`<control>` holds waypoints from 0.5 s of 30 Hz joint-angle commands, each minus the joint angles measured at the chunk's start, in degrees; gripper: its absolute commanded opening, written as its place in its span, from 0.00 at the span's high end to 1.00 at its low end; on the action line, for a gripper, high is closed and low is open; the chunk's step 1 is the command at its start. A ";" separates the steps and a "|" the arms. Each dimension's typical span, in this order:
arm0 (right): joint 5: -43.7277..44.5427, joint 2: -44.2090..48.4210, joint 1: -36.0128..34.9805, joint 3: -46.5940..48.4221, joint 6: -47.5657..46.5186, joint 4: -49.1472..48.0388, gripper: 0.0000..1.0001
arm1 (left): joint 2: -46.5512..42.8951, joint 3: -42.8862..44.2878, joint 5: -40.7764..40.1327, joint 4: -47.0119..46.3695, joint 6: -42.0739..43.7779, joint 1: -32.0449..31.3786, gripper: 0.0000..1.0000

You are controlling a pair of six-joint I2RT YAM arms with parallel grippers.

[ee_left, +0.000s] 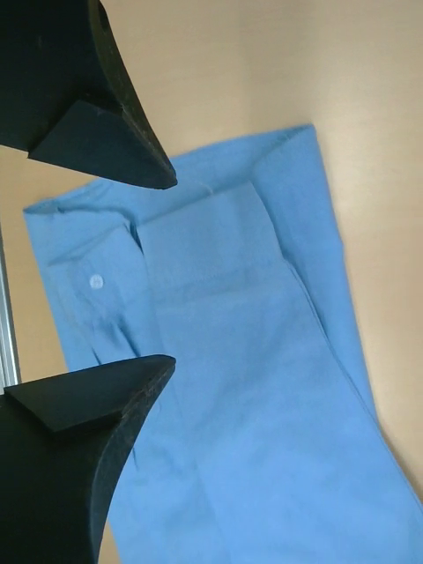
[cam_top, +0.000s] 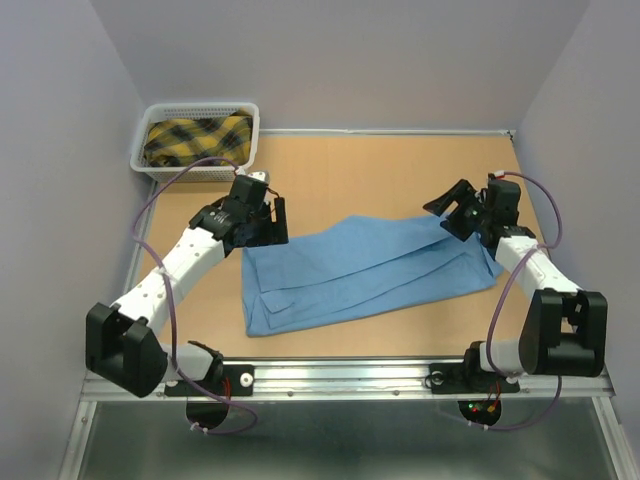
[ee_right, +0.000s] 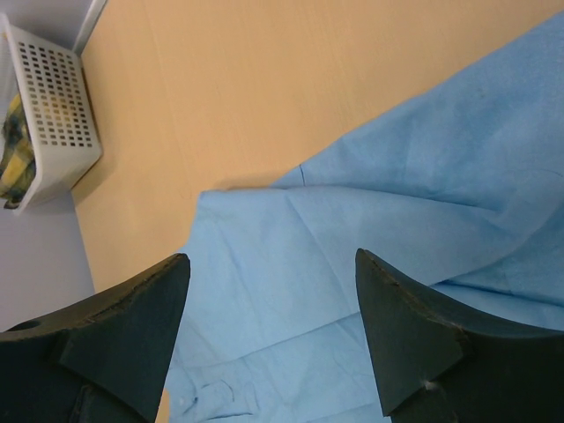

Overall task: Fold and stack the long sleeve shirts
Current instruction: Fold the shirt

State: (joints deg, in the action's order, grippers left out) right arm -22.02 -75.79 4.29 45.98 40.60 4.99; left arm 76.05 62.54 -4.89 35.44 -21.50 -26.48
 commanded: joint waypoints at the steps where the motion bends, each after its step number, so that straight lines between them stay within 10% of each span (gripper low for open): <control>1: -4.43 -1.99 -1.65 3.15 2.55 -7.10 0.20 | -5.38 0.04 10.14 -10.63 -3.89 0.11 0.18; 15: 0.75 -11.48 1.85 -14.15 16.70 -32.58 0.20 | -2.31 -14.90 12.98 -29.99 -8.83 0.20 0.24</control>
State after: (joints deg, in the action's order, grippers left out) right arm -23.73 -85.65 2.11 37.69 52.84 -17.67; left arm 75.99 48.84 8.47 11.79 -29.19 -26.50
